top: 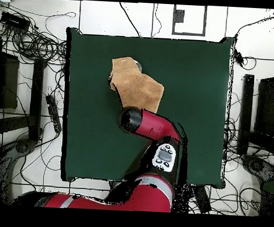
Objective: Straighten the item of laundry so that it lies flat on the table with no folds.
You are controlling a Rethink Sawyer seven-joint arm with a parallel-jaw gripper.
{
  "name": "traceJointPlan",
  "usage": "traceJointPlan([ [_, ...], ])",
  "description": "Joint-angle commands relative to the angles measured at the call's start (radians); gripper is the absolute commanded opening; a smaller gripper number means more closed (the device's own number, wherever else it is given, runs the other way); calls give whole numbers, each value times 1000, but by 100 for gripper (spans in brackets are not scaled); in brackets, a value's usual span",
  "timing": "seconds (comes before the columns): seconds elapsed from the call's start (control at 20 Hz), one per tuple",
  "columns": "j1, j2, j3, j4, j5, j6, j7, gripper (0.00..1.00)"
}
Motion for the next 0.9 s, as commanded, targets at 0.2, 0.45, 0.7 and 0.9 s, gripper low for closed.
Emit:
traceJointPlan([
  [0.2, 102, 131, 49, -46, 25, 134, 199, 100],
  [0.45, 138, 215, -70, -73, 32, 158, 264, 100],
  [0.7, 122, 293, -106, -93, 45, 97, 260, 100],
  [0.9, 115, 327, -133, -124, 52, 85, 247, 100],
])
